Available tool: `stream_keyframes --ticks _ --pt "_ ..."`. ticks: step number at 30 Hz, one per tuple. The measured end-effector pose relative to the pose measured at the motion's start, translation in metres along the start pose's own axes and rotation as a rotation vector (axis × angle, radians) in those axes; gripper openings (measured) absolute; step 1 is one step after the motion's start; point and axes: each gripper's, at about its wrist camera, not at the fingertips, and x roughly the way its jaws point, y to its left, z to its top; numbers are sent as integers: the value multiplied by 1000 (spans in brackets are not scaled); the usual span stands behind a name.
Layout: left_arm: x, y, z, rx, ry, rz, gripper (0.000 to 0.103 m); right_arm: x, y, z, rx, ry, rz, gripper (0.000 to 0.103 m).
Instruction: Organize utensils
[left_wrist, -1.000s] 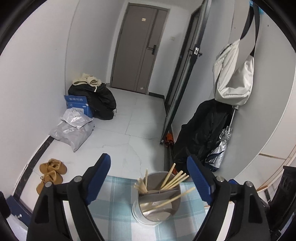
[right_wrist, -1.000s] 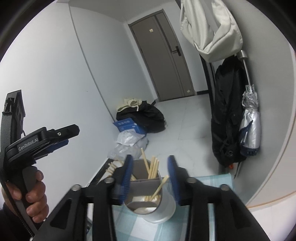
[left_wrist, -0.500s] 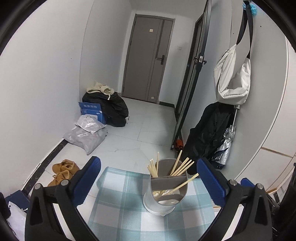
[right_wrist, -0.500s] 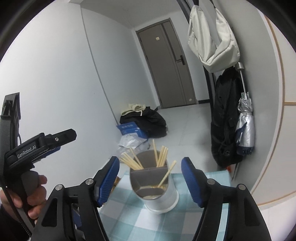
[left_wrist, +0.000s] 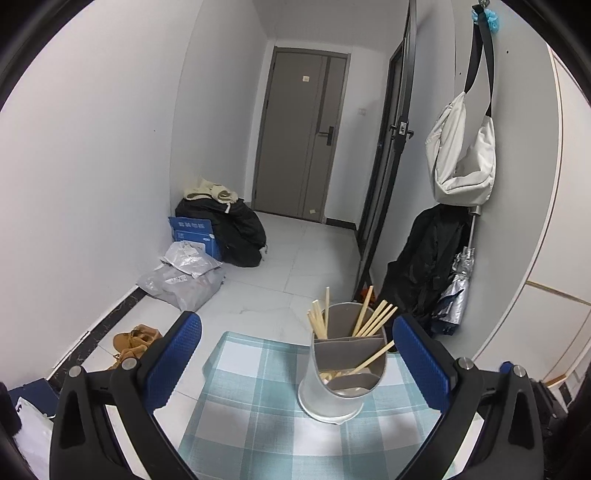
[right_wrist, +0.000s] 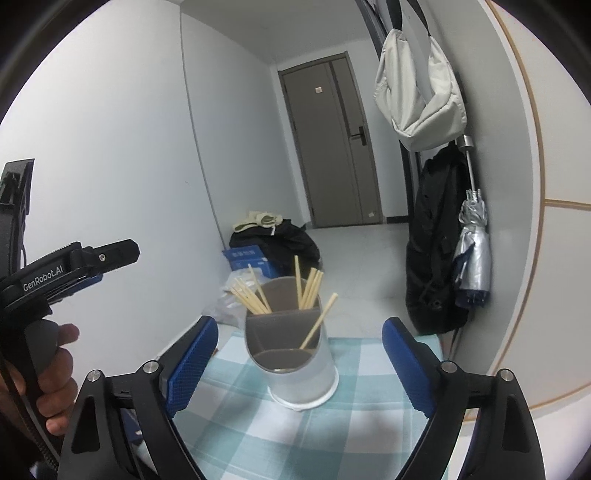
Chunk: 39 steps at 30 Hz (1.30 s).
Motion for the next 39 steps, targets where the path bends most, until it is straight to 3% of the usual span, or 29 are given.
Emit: stream_keyframes --ticks 10,16,21,32,39 --pt "14 -5 -22 48 -19 37 102 -4 -9 -15 6 -46 -36 98" --pt "24 -1 -34 36 8 38 102 -5 -12 -18 23 -58 -63 101" --pt "30 -1 -35 60 24 37 102 0 -12 -21 21 -43 -72 102" --pt "33 14 -32 -19 65 26 102 3 -13 -22 32 -30 -76 103" --pt "32 12 -33 -4 67 20 102 1 -10 -23 26 -35 -76 103"
